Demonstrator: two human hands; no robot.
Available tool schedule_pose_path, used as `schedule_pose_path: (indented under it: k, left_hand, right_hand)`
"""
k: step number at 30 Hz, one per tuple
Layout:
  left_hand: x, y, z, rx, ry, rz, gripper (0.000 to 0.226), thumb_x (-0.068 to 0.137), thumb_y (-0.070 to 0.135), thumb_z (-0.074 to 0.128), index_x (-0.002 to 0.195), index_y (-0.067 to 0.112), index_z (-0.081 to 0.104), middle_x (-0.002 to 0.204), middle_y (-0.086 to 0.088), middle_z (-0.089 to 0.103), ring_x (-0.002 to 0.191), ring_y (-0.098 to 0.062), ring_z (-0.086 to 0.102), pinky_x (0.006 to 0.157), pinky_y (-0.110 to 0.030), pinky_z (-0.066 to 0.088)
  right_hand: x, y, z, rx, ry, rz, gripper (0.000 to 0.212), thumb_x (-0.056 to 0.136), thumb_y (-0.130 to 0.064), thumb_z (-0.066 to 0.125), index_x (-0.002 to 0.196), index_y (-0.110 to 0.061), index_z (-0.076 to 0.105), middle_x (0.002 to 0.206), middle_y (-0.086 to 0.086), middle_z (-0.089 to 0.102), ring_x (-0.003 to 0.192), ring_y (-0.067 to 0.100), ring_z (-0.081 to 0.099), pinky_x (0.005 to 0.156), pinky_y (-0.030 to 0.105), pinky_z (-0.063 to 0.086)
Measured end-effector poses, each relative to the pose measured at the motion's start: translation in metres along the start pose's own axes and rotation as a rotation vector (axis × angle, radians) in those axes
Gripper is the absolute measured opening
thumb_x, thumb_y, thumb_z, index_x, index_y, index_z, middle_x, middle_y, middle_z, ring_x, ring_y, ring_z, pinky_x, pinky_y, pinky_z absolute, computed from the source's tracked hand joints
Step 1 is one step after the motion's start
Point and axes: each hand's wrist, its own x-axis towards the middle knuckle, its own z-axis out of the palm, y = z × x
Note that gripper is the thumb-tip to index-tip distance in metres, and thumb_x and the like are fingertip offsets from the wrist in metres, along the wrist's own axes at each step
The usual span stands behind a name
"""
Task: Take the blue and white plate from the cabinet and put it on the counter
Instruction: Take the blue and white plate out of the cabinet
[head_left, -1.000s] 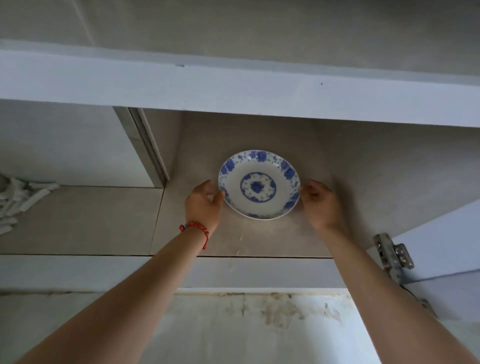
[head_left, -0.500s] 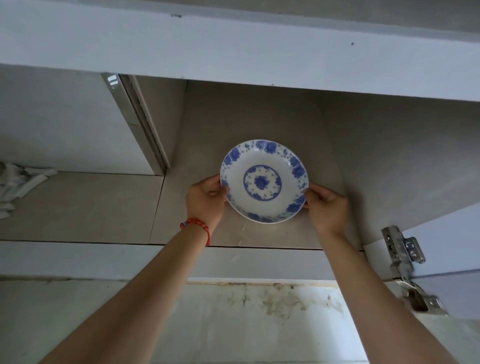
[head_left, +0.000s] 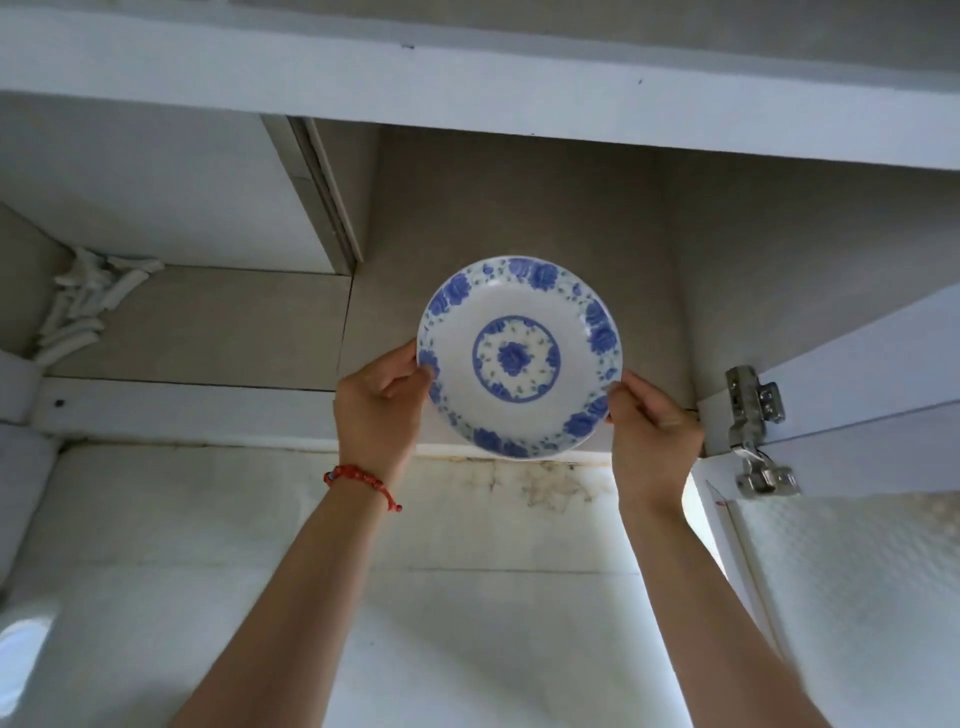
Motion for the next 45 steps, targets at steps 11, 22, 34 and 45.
schedule_pose_path:
  k: [11,22,34,45]
  left_hand:
    - [-0.074,0.062,-0.053,0.032,-0.014,-0.244,0.03,0.08,0.0,0.059,0.105,0.014,0.066,0.103,-0.005,0.068,0.093,-0.021,0.067,0.086,-0.044,0.054]
    - [-0.178,0.119,-0.093,0.032,0.024,-0.323,0.029,0.082,0.002,0.06,0.104,0.019,0.066,0.092,-0.005,0.071,0.076,-0.01,0.066,0.07,-0.024,0.057]
    - [-0.277,0.227,-0.136,-0.047,0.026,-0.357,0.036,0.08,0.0,0.062,0.085,0.035,0.069,0.069,0.022,0.072,0.074,-0.003,0.068,0.061,-0.015,0.054]
    - [-0.317,0.317,-0.17,0.02,-0.172,-0.273,0.044,0.081,0.0,0.059,0.084,0.043,0.069,0.077,0.025,0.072,0.081,-0.004,0.068,0.065,-0.012,0.052]
  right_hand:
    - [-0.089,-0.054,-0.043,-0.06,-0.023,0.176,0.027,0.076,-0.003,0.059,0.093,-0.019,0.073,0.066,-0.008,0.071,0.066,0.012,0.057,0.073,0.048,0.056]
    - [-0.169,-0.116,-0.105,-0.122,-0.058,0.156,0.025,0.074,-0.008,0.06,0.083,-0.027,0.074,0.067,0.008,0.067,0.063,0.016,0.053,0.069,0.051,0.056]
    - [-0.253,-0.226,-0.177,-0.081,-0.043,0.349,0.036,0.08,-0.009,0.06,0.076,-0.044,0.068,0.06,-0.021,0.069,0.057,0.001,0.057,0.054,0.012,0.048]
    - [-0.318,-0.314,-0.219,-0.065,0.09,0.334,0.043,0.078,-0.006,0.056,0.064,-0.044,0.067,0.048,-0.014,0.058,0.051,0.003,0.043,0.049,0.011,0.04]
